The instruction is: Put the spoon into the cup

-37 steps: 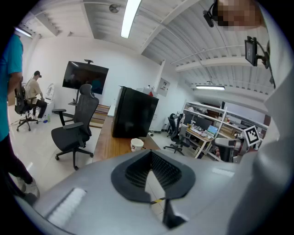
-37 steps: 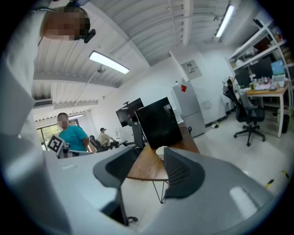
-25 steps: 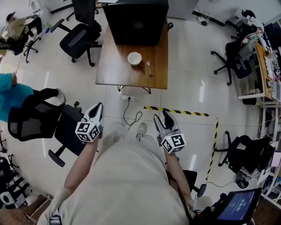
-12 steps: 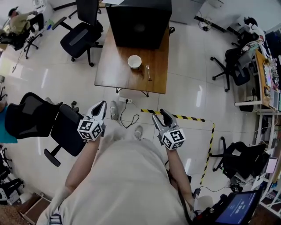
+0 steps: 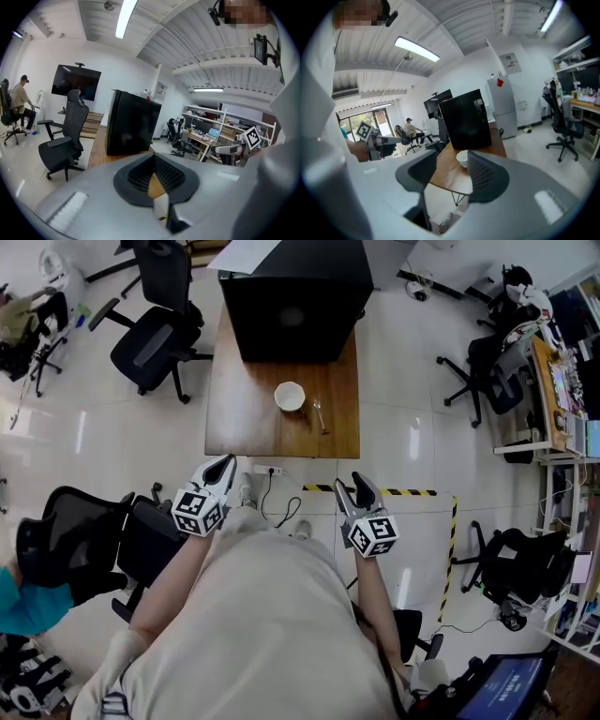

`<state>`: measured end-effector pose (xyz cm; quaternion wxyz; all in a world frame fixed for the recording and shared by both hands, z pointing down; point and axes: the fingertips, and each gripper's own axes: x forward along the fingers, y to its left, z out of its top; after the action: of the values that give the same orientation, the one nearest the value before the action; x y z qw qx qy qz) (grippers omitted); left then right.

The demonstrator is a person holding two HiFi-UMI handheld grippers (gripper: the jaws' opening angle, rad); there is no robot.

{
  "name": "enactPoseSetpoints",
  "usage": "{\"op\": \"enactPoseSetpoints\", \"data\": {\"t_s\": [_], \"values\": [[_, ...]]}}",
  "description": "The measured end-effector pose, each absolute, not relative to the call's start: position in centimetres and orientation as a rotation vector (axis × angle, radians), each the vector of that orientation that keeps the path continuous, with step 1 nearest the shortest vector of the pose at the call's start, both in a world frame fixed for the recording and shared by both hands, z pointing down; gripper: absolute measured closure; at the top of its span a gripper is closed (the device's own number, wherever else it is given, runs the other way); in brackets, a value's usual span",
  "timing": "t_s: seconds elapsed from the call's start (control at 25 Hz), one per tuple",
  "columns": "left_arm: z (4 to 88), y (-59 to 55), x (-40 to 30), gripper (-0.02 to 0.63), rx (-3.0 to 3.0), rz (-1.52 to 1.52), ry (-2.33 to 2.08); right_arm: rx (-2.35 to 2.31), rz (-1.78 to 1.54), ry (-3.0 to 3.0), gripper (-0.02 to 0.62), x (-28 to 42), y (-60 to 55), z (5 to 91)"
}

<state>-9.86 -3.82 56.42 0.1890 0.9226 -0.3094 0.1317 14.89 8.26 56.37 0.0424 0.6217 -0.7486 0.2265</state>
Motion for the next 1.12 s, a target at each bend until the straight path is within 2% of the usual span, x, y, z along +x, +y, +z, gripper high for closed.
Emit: {"op": "enactPoseSetpoints", "data": {"t_s": [0.48, 1.12], "values": [[56.1, -14.3, -10.0, 0.603, 2.588, 0.37, -0.658, 2.044, 0.694, -2.064, 0.394, 14.2, 0.2, 57.4], [55.9, -17.3, -7.4, 0.603, 2.594, 0.357, -0.552, 1.954, 0.706, -1.915, 0.394, 15.4, -3.9, 60.8]]}}
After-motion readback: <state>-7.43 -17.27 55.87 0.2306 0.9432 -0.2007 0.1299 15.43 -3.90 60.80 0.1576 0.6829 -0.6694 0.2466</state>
